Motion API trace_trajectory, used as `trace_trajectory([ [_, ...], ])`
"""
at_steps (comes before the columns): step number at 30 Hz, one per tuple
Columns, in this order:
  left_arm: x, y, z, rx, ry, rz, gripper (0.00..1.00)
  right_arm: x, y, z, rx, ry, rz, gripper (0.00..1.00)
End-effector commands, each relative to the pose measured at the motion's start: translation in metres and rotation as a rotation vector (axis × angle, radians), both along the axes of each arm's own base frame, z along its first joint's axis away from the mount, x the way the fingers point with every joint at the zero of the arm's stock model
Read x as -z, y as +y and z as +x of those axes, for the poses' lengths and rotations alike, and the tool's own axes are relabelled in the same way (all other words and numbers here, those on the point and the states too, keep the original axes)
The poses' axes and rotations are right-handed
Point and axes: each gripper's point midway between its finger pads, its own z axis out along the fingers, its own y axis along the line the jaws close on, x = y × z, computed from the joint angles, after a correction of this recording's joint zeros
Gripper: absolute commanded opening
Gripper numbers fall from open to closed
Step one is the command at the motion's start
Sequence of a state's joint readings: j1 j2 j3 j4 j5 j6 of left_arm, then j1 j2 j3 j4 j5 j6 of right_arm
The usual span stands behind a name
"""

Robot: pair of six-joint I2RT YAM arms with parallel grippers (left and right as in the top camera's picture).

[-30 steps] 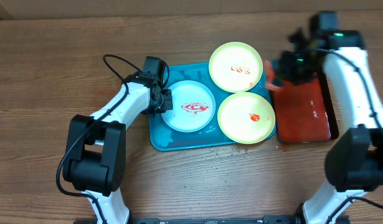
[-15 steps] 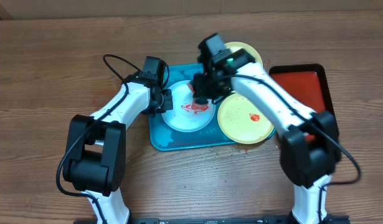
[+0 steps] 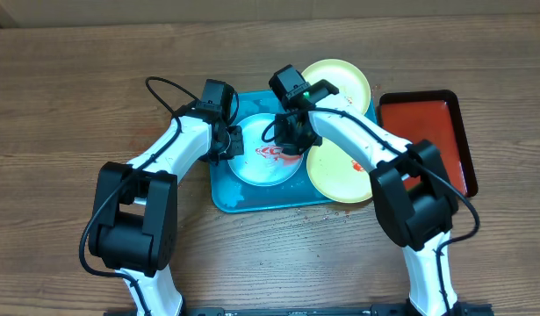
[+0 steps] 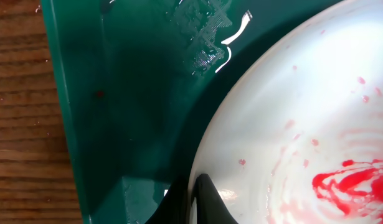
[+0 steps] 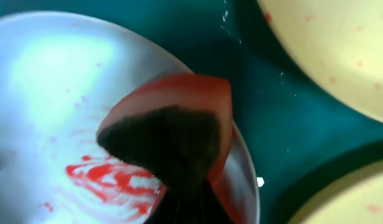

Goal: Clean dirty plates on tray and stack at the side
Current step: 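Carry the sponge with the right gripper onto the white plate, then scrub the white plate with the sponge while the left gripper holds it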

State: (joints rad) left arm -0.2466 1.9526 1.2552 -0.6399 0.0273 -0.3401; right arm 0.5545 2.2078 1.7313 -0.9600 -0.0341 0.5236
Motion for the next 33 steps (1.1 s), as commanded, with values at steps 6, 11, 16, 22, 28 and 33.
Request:
trace_trajectory([
  [6,0.017,0.005,-0.016,0.003,0.06,0.024,0.04,0.03,0.037,-0.015,-0.015,0.123,0.173,0.04],
  [11,0.017,0.005,-0.016,0.003,0.061,0.023,0.04,0.047,0.073,-0.033,-0.002,0.219,0.29,0.04],
  [16,0.017,0.005,-0.015,0.003,0.06,0.024,0.04,0.042,0.099,-0.04,-0.012,0.252,0.394,0.04],
  [22,0.017,0.004,-0.015,0.003,0.058,0.023,0.04,0.034,0.114,-0.048,-0.037,0.286,0.463,0.04],
  [28,0.017,0.004,-0.015,0.003,0.062,0.012,0.04,0.027,0.121,-0.058,-0.036,0.351,0.514,0.04],
  [33,0.017,0.003,-0.017,-0.004,0.074,-0.019,0.04,0.031,0.109,-0.057,-0.011,0.363,0.477,0.04],
])
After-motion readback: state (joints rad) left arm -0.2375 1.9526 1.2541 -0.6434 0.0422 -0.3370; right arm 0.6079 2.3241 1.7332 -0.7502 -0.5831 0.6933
